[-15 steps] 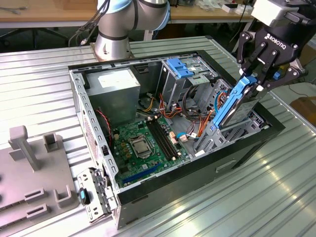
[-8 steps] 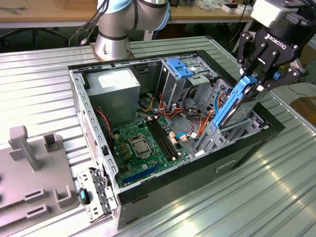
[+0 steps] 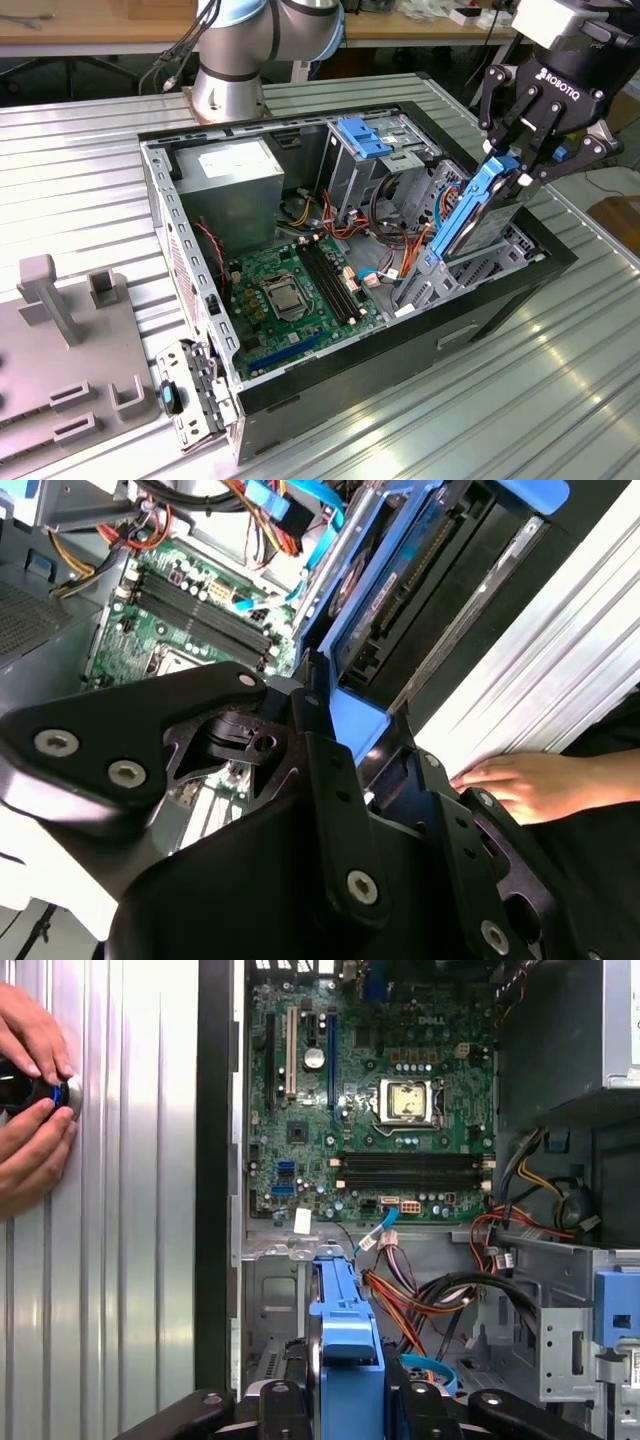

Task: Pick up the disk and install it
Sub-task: 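Insert the disk into the insertion slot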

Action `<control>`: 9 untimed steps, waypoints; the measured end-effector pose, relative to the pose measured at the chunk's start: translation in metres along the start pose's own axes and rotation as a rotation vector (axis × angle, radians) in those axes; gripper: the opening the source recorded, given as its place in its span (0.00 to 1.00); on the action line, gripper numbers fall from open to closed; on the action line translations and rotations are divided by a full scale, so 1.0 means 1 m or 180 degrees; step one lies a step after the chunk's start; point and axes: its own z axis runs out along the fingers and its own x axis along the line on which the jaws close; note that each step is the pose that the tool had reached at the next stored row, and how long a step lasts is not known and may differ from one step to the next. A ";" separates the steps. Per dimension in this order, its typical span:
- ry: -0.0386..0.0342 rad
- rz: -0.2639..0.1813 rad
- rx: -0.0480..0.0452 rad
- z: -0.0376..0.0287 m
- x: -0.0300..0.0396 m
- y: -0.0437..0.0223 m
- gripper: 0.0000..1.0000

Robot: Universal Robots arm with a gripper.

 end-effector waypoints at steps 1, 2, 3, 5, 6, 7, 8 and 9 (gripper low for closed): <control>0.0001 0.0000 -0.0020 0.0000 0.0000 -0.0002 0.37; 0.0001 0.0000 -0.0031 0.0000 0.0000 -0.0003 0.37; 0.0001 0.0001 -0.0034 0.0002 0.0000 -0.0003 0.37; 0.0001 0.0000 -0.0034 0.0003 0.0000 -0.0004 0.37; 0.0001 0.0000 -0.0034 0.0003 0.0000 -0.0004 0.37; 0.0001 0.0000 -0.0034 0.0004 0.0000 -0.0005 0.37; 0.0001 0.0000 -0.0034 0.0004 0.0000 -0.0005 0.37; 0.0001 0.0000 -0.0035 0.0004 0.0000 -0.0004 0.37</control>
